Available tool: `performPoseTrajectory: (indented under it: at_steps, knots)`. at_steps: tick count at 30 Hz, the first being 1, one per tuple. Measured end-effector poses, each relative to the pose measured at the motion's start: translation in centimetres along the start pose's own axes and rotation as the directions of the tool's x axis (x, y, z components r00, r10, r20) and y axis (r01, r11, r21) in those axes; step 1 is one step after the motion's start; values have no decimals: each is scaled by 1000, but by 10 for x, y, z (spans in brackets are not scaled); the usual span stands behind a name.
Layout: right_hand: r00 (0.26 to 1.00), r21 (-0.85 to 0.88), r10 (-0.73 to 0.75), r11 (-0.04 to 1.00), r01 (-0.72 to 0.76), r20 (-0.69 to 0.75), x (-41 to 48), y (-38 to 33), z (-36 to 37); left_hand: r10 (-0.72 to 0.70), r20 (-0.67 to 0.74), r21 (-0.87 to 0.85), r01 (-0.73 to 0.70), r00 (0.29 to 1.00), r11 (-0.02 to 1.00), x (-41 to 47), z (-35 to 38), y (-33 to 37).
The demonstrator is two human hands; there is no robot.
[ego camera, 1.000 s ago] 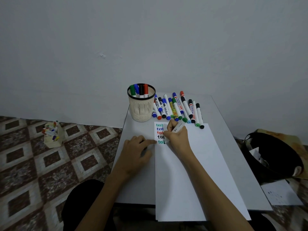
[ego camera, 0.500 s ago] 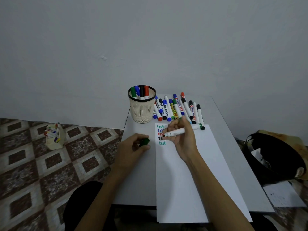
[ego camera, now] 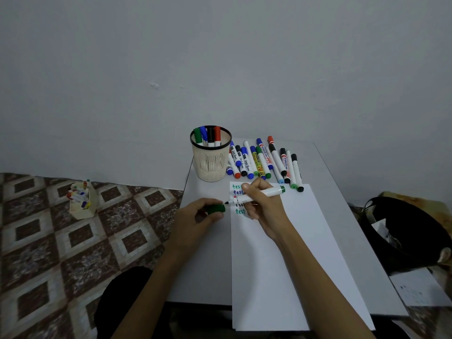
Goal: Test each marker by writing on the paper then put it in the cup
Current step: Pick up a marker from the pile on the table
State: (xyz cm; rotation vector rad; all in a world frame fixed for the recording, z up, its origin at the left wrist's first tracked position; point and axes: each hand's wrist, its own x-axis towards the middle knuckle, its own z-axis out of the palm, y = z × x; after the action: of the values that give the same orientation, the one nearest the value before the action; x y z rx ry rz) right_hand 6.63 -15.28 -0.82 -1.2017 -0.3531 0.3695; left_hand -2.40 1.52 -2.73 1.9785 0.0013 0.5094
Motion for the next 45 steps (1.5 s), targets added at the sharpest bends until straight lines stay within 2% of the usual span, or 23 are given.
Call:
performPoseTrajectory:
  at_steps: [5, 10, 12, 15, 16, 19, 22, 24, 29, 35, 39, 42, 45]
  knots:
    - [1000, -95, 17, 995, -18, -11, -1, -1, 3, -4, -9, -22, 4, 1000, 1000, 0, 0, 2]
    - [995, -129, 40, 991, -28, 91, -4, -5, 7, 5, -19, -15, -5, 1000, 1000, 1, -1, 3]
    - [988, -82, 73, 995, -62, 134, -5, -6, 5, 2, -50, -38, -4, 999, 999, 0, -1, 2]
    - [972, 80, 151, 983, -168, 182, -4, -10, 0, 0, -83, -79, -7, 997, 997, 0, -2, 2]
    - [973, 70, 155, 983, -169, 170, -3, -11, -2, 6, -78, -81, -12, 997, 997, 0, -2, 2]
    - [985, -128, 132, 985, -117, 114, -2, -13, -8, 8, -71, -76, -13, 997, 997, 0, -2, 3]
    - [987, -384, 122, 921, -71, 109, -2, -11, -14, 12, -70, -57, -16, 997, 998, -1, -2, 1]
    - [985, -480, 108, 877, -31, 134, -4, -7, -14, 31, -60, -19, -32, 998, 999, 0, -2, 0]
    - [981, -440, 68, 898, 18, 179, 1, -2, -8, 90, -73, 70, -85, 993, 994, 4, -4, -2]
    - [968, -397, 149, 916, -58, 202, 5, -7, -3, 233, -71, 218, -212, 970, 953, 4, -6, -3]
    - [958, -436, 198, 895, -91, 207, 3, -10, -3, 262, -59, 229, -242, 963, 943, 4, -5, -4]
    - [955, -526, 213, 847, -74, 208, 2, -15, -4, 274, -40, 233, -257, 961, 938, 3, -4, -4]
    - [942, -739, 188, 668, 84, 277, 4, -22, -2, 284, -41, 227, -268, 958, 936, 2, -2, -1]
